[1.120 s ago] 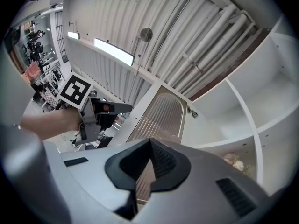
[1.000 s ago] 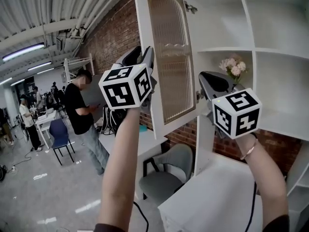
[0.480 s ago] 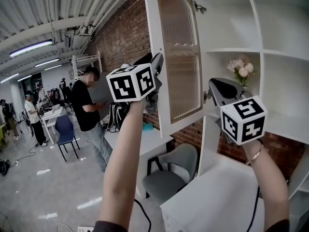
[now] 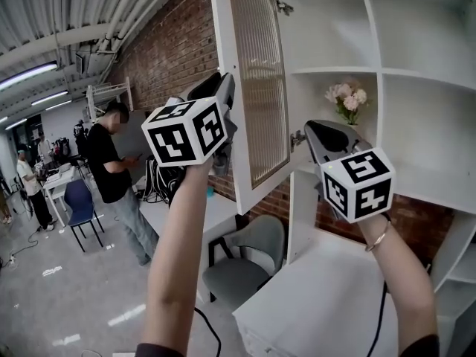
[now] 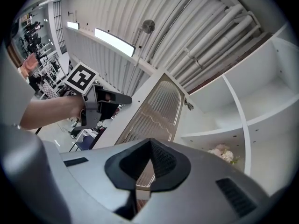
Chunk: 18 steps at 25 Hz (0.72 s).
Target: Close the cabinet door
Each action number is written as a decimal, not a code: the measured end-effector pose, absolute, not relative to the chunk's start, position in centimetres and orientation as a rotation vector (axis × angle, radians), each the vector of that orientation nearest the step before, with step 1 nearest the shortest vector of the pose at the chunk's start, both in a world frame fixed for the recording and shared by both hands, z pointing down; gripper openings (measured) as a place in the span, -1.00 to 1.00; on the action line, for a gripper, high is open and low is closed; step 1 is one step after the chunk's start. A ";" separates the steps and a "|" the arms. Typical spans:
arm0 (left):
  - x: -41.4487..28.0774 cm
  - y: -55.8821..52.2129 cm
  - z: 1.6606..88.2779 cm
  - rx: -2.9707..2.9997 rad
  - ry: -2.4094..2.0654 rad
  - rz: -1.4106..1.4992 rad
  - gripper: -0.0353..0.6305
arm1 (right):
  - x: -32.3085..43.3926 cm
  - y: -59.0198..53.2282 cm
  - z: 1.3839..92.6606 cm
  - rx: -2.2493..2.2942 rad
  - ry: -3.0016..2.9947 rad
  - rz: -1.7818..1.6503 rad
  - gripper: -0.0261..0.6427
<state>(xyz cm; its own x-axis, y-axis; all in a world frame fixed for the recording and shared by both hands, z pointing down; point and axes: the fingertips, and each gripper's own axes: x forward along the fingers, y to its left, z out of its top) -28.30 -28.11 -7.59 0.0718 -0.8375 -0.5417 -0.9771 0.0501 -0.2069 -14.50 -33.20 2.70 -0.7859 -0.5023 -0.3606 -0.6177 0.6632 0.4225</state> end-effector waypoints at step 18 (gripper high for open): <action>-22.1 -27.8 -7.8 -1.867 1.698 0.413 -0.65 | -9.6 -33.7 4.6 -1.135 2.656 0.792 -0.92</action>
